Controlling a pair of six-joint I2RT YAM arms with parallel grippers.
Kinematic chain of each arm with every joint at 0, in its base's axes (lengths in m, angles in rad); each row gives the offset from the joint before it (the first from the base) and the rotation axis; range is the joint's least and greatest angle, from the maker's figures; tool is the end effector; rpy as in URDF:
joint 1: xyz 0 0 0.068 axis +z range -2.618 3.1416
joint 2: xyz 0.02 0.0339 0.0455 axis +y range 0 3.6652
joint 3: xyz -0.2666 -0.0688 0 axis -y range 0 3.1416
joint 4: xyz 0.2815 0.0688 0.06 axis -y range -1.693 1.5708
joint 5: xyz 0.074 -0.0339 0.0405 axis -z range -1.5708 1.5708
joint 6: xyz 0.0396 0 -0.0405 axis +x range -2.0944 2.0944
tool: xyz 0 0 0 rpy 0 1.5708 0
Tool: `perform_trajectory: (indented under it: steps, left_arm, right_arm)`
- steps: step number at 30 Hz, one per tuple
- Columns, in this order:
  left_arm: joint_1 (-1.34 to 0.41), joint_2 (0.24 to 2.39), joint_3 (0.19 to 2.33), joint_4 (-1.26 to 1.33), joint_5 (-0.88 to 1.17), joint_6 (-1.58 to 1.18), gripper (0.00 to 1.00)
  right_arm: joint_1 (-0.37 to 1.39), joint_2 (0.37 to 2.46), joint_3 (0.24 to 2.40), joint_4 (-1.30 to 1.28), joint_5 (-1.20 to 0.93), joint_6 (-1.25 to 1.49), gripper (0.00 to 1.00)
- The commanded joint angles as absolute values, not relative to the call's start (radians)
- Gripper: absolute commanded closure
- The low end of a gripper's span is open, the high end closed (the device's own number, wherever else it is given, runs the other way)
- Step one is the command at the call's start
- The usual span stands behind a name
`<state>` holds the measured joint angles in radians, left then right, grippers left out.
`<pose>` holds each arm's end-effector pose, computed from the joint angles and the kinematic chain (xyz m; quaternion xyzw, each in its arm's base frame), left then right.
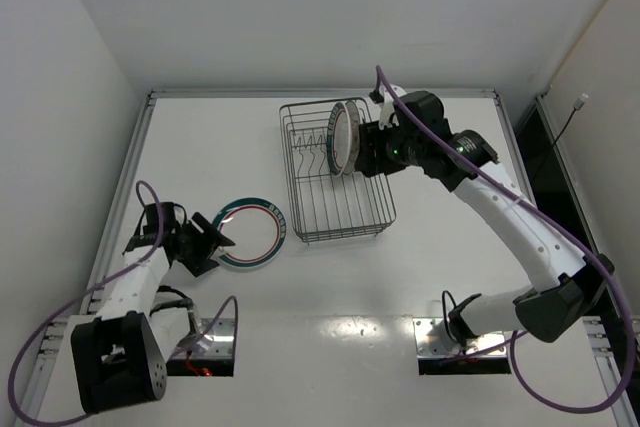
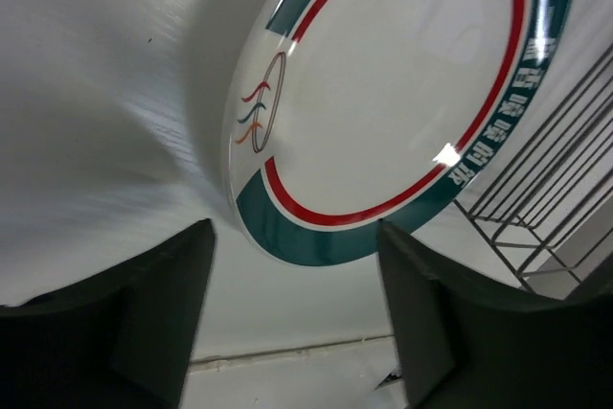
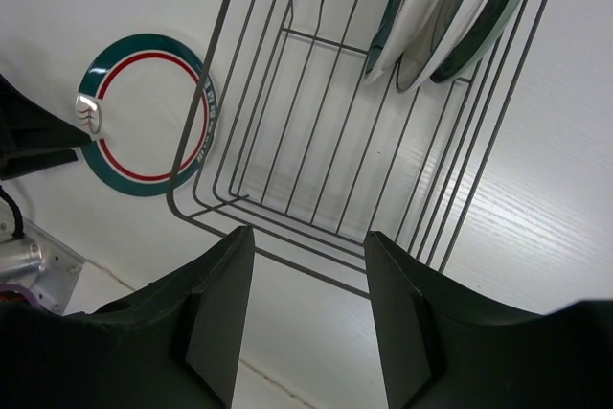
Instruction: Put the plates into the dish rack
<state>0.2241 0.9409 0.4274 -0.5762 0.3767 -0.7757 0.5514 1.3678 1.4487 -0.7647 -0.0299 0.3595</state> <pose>0.1874 0.0278 0.1447 -0.4182 0.8587 -0.2387 0.1757 0.2805 0.1739 0.3854 -0.0929 0.8984 0.2009 0.3794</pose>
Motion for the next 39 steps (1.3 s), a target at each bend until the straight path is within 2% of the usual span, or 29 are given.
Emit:
perform_trajectory:
  steps: [1, 5, 6, 9, 10, 13, 16, 20, 22, 25, 26, 29, 33, 36, 39]
  left_arm:
    - [0.199, 1.001, 0.408, -0.485, 0.365, -0.811, 0.4]
    - [0.181, 1.092, 0.42, -0.45, 0.327, -0.802, 0.51]
    - [0.181, 1.101, 0.42, -0.436, 0.327, -0.802, 0.51]
    - [0.181, 1.133, 0.42, -0.397, 0.327, -0.793, 0.7]
    - [0.181, 1.144, 0.42, -0.388, 0.327, -0.793, 0.82]
    - [0.181, 1.196, 0.468, -0.397, 0.307, -0.752, 1.0]
    - [0.205, 1.197, 0.541, -0.455, 0.281, -0.729, 1.0]
    - [0.241, 1.086, 0.722, -0.567, 0.246, -0.706, 1.0]
    - [0.255, 1.026, 0.857, -0.612, 0.236, -0.697, 1.0]
    - [0.264, 0.993, 1.007, -0.63, 0.293, -0.678, 1.0]
    - [0.264, 0.983, 1.034, -0.64, 0.342, -0.678, 1.0]
    - [0.264, 0.973, 1.066, -0.629, 0.475, -0.706, 1.0]
    - [0.264, 0.928, 1.037, -0.542, 0.616, -0.782, 1.0]
    - [0.252, 0.879, 1.009, -0.486, 0.676, -0.862, 1.0]
    - [0.166, 0.87, 1.0, -0.443, 0.676, -0.923, 1.0]
  right_arm:
    - [0.531, 1.342, 1.454, -0.749, -0.052, 0.362, 0.53]
    - [0.505, 1.351, 1.511, -0.793, -0.025, 0.335, 0.53]
    - [0.491, 1.362, 1.52, -0.793, -0.025, 0.324, 0.53]
    - [0.468, 1.371, 1.543, -0.816, -0.025, 0.314, 0.53]
    - [0.468, 1.371, 1.543, -0.816, -0.034, 0.314, 0.53]
    - [0.446, 1.371, 1.543, -0.816, -0.064, 0.314, 0.53]
    - [0.446, 1.371, 1.531, -0.798, -0.107, 0.324, 0.53]
    - [0.427, 1.39, 1.508, -0.766, -0.201, 0.333, 0.53]
    - [0.416, 1.39, 1.468, -0.712, -0.381, 0.333, 0.53]
    - [0.416, 1.39, 1.445, -0.608, -0.577, 0.367, 0.46]
    - [0.407, 1.39, 1.434, -0.573, -0.606, 0.377, 0.39]
    - [0.407, 1.39, 1.381, -0.456, -0.711, 0.448, 0.31]
    - [0.397, 1.379, 1.237, -0.189, -0.903, 0.677, 0.31]
    - [0.397, 1.37, 1.129, 0.031, -0.937, 0.802, 0.27]
    - [0.397, 1.39, 1.108, 0.075, -0.937, 0.842, 0.24]
